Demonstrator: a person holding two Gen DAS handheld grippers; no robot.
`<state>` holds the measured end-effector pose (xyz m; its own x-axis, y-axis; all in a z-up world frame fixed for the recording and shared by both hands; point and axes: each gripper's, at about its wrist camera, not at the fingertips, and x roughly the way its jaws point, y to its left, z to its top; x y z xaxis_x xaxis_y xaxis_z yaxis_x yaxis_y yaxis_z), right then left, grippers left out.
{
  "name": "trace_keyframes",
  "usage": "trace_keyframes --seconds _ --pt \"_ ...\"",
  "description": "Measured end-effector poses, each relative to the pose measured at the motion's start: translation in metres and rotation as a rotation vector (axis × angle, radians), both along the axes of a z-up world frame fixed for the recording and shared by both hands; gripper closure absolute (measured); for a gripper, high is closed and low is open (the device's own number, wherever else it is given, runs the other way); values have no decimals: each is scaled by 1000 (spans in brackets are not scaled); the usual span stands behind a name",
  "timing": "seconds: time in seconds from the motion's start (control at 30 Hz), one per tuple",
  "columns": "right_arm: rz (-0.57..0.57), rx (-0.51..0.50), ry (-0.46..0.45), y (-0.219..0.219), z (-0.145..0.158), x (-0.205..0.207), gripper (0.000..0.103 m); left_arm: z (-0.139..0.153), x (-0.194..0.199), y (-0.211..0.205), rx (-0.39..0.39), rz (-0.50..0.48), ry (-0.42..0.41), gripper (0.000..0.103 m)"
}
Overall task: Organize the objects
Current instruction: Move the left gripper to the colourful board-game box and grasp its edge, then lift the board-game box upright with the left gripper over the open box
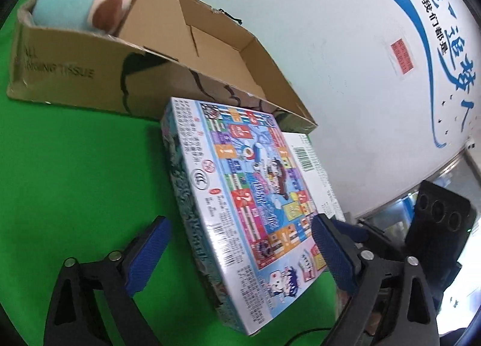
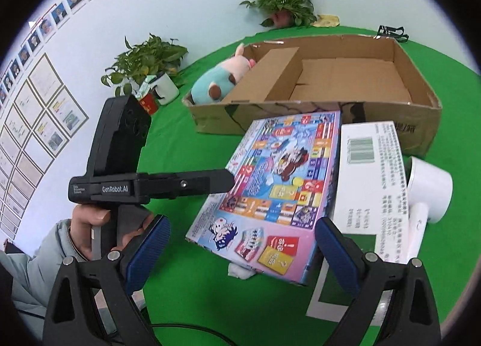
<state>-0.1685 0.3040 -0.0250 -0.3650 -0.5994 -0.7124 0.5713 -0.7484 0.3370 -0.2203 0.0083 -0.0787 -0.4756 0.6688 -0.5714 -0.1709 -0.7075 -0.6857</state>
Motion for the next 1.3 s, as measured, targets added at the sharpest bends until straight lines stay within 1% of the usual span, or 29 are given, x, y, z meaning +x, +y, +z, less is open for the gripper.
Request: trace_keyframes --seconds 0.03,0.13,0.17,0.23,0.27,0.3,0.37,0.47,0.53,0.7,0.8,0.87,0.93,1.07,1.1,1.13,1.17,1.23,1.3 --pt "-4 8 3 0 -1 0 6 -2 0 5 8 -15 -6 15" --pt "-19 11 -17 -1 -2 -5 6 -4 1 14 -48 -26 8 15" --pt "-24 19 -25 -2 -4 -7 5 -6 0 12 -44 -21 0 18" --pt "-39 52 -27 -6 -7 -9 5 -13 -3 7 -20 -16 -32 28" --pt "-43 68 -24 -8 -8 -8 5 -15 -4 5 -18 -11 -44 35" --pt "-46 82 -22 -10 -9 -8 5 -16 -3 4 -17 -9 -49 38" --pt "-55 93 -20 -13 -10 -8 5 -19 -2 2 -1 -10 -55 39" --pt "-59 103 -16 -16 -13 -6 4 -20 -1 1 -7 -6 -48 39" --pt "-53 117 -12 -19 -14 -2 4 -20 0 -2 5 2 -45 40" --pt "-37 100 -35 -27 -18 5 4 -22 12 -16 13 17 -45 47" --pt "-13 71 -79 -35 -21 5 4 -23 23 -27 8 37 -49 47" --pt "-12 53 -86 -39 -20 6 4 -24 28 -34 19 44 -55 48" --pt "-30 57 -93 -41 -21 4 5 -25 29 -35 9 47 -56 48" --pt "-49 86 -126 -46 -27 -1 7 -25 29 -33 -10 62 -56 48" --pt "-48 106 -127 -48 -28 -1 8 -24 30 -33 -12 64 -57 51" --pt "-51 123 -130 -48 -30 -1 9 -24 31 -34 -14 64 -56 51" --pt "-62 130 -135 -47 -32 -2 12 -23 30 -34 -13 61 -54 52" --pt "-87 105 -149 -42 -35 -5 15 -22 29 -31 -26 62 -52 54" --pt "-104 110 -131 -41 -34 -4 23 -22 26 -25 -42 63 -54 54"
